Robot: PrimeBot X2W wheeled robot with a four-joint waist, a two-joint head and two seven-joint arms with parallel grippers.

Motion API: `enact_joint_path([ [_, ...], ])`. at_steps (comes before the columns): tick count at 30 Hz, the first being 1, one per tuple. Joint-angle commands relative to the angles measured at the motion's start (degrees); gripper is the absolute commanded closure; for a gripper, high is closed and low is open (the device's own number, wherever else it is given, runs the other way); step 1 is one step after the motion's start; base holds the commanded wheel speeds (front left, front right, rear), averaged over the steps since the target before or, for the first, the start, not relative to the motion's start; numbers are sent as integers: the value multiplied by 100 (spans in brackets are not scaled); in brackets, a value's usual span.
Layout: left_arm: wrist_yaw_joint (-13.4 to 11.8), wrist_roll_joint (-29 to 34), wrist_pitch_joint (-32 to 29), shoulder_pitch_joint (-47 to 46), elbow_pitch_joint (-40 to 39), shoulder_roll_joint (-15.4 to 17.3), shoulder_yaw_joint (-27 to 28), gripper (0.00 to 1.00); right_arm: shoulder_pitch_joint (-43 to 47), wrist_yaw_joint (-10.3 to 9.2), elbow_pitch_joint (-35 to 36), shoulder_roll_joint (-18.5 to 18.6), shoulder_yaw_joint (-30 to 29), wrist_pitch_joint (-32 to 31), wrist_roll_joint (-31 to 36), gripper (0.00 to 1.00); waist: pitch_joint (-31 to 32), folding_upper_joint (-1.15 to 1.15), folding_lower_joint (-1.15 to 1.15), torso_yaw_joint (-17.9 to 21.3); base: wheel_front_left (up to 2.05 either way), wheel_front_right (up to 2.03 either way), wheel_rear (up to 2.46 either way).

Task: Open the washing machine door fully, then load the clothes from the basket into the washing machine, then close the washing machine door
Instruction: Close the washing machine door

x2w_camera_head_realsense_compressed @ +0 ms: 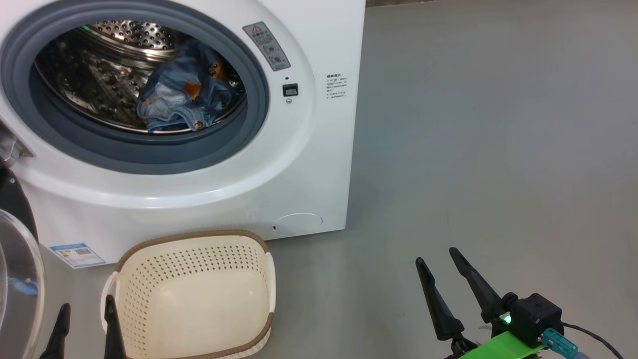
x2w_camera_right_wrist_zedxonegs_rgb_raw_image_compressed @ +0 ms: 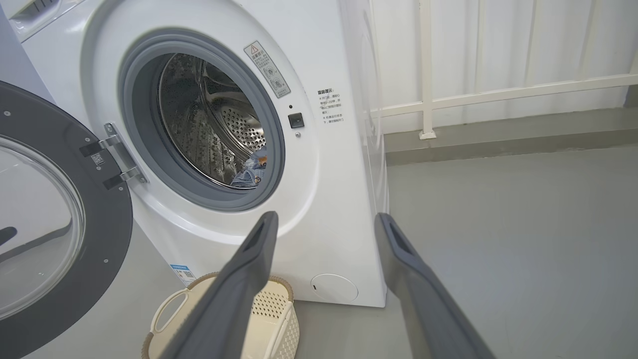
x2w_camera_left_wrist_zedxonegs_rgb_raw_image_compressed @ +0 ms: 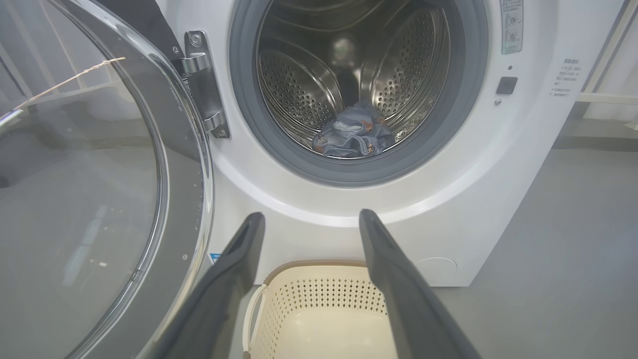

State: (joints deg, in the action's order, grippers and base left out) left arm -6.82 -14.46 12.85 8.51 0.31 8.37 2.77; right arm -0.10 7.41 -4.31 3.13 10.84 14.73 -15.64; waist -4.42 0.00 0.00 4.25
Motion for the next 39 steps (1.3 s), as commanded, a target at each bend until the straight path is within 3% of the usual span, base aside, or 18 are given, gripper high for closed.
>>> enact_joint_path([
  [1, -32, -12, 11, -97, -100, 139, 187, 0, -197, 8, 132, -25, 141, 27, 93, 0, 3, 0, 0, -7, 0, 0, 0],
  [39, -95, -88, 75, -131, 55, 188, 9, 0, -160, 8, 114, -25, 135, 27, 145, 0, 9, 0, 0, -207, 0, 0, 0],
])
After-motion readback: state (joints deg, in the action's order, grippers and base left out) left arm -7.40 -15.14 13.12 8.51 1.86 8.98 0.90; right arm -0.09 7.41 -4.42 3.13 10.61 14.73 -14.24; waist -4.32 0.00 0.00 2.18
